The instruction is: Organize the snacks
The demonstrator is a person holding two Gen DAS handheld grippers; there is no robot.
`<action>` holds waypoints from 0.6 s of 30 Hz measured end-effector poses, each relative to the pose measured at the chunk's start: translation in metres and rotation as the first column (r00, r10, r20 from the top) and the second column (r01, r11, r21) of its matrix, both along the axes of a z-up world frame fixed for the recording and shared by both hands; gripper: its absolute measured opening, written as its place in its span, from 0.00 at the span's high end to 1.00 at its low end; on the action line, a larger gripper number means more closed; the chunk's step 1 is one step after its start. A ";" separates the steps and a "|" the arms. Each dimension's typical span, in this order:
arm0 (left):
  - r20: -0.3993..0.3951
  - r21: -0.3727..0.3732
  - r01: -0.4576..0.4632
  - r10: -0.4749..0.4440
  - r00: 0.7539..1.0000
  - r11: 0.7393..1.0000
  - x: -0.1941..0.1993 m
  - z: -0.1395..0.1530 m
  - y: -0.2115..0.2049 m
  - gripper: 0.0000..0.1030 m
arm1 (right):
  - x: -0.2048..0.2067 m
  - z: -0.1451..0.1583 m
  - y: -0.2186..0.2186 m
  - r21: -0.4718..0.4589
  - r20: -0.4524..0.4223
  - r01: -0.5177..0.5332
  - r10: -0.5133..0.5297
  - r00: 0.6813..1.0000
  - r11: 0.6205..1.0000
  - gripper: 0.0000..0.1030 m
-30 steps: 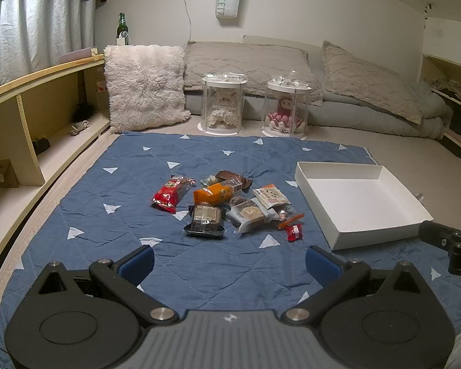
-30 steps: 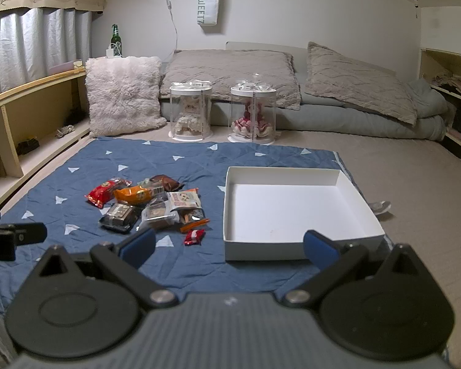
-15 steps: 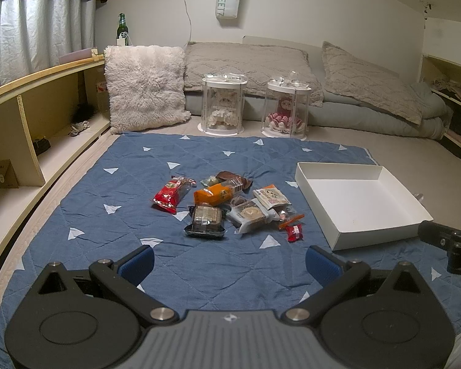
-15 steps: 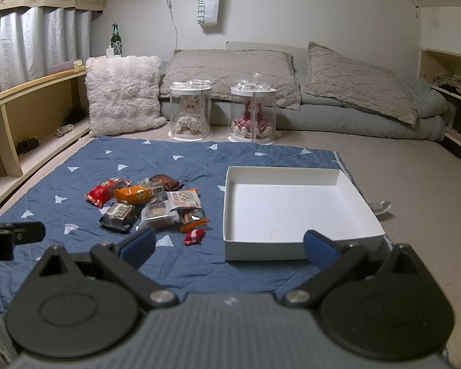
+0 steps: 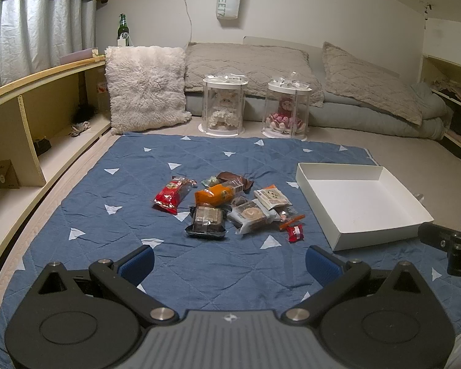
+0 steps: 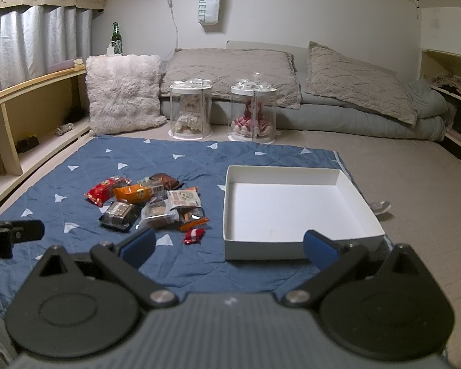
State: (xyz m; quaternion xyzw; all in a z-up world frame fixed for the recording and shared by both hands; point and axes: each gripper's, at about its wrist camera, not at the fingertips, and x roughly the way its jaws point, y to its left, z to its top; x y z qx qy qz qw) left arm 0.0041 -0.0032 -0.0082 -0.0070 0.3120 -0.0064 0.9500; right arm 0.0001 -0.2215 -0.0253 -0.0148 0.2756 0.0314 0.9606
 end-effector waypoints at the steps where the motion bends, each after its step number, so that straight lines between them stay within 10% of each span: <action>1: 0.000 0.000 0.000 0.000 1.000 1.000 0.000 0.000 0.000 0.00 | 0.000 0.000 0.000 0.000 0.000 0.000 0.000 1.000 1.000 0.00; 18: -0.009 0.001 -0.023 0.023 1.000 1.000 0.009 0.001 0.005 0.00 | 0.003 0.000 0.000 -0.007 -0.002 0.012 -0.012 1.000 1.000 0.00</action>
